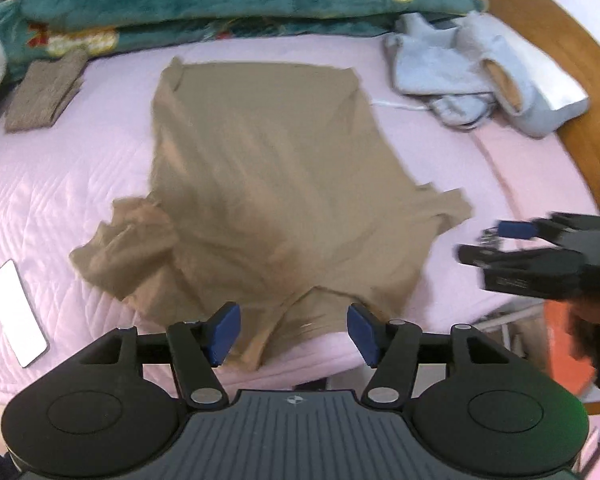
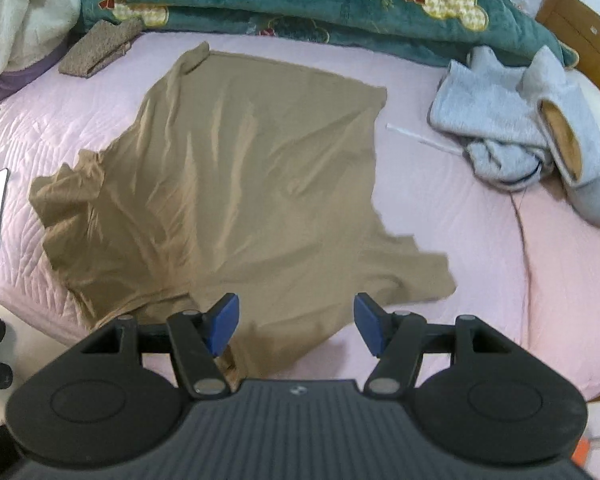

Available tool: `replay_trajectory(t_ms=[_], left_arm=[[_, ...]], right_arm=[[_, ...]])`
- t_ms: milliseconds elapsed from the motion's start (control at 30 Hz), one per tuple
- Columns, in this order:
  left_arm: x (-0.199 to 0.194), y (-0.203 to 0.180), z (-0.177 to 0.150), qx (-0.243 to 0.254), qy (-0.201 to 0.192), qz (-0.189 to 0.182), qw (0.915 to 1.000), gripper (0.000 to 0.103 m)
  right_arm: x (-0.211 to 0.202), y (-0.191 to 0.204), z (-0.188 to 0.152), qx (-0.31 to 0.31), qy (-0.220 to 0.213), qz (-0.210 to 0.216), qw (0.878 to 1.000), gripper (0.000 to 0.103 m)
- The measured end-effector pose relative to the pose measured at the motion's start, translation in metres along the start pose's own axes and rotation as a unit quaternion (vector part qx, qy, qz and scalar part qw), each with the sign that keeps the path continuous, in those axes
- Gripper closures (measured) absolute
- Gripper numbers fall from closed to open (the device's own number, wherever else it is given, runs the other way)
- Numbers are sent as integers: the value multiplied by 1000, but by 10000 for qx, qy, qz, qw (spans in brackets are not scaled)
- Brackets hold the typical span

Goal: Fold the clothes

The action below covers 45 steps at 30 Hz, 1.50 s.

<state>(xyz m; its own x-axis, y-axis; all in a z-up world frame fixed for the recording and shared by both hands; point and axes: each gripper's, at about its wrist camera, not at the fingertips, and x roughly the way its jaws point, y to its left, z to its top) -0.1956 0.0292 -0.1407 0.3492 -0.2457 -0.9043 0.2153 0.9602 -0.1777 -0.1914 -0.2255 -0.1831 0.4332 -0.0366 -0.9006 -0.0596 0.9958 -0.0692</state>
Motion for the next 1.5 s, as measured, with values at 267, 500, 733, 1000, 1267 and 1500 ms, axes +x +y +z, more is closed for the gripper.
replay_trajectory(t_ms=[267, 500, 733, 1000, 1267, 1500], left_arm=[[128, 25, -54, 226, 204, 598, 9977, 42], [181, 22, -66, 70, 121, 758, 9970, 46], [200, 21, -71, -95, 327, 767, 9965, 80], [204, 14, -71, -67, 333, 647, 9973, 99], [199, 7, -83, 1, 278, 652, 9975, 100], [192, 3, -85, -8, 302, 627, 9976, 100]], right_arm=[[93, 53, -53, -402, 298, -152, 9986, 39], [143, 53, -69, -185, 191, 224, 9994, 40], [157, 58, -76, -584, 458, 318, 9967, 73], [149, 48, -81, -720, 469, 362, 9956, 101], [132, 48, -95, -855, 448, 381, 9946, 102], [120, 43, -108, -858, 538, 387, 9941, 101]])
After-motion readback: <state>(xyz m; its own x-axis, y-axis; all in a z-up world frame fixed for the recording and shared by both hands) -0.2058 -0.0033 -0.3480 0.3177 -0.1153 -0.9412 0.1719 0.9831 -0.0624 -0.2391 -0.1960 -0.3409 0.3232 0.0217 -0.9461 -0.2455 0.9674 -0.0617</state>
